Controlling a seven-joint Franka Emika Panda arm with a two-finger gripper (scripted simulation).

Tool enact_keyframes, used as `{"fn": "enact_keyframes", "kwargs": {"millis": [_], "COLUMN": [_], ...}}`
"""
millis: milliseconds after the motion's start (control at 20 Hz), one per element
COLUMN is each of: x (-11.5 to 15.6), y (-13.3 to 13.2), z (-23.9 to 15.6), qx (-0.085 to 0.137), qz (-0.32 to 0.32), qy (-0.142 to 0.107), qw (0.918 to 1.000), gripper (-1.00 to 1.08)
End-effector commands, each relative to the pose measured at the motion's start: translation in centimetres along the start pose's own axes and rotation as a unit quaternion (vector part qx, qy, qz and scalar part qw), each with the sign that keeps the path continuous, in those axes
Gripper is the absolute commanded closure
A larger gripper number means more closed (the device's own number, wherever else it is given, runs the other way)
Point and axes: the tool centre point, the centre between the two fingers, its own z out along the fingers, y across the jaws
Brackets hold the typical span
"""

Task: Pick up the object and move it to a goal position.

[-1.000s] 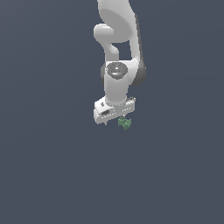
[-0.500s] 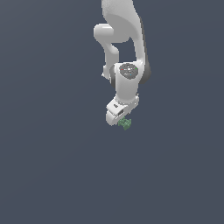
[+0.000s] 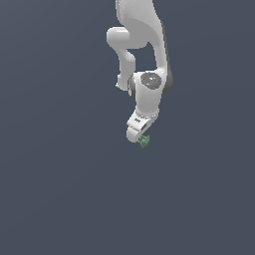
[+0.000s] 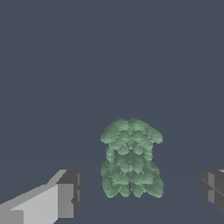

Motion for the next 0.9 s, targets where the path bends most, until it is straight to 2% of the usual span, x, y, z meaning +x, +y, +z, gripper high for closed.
{"fn": "enact_keyframes", "kwargs": {"millis": [0,850], "x": [0.0,0.0], "y": [0.0,-0.1], "z": [0.0,5.0], "qx": [0.000,0.000], "qz": [0.000,-0.003], "qy": [0.000,0.000], "qw": [1.0000,1.0000], "gripper": [-0.92,-0.92]}}
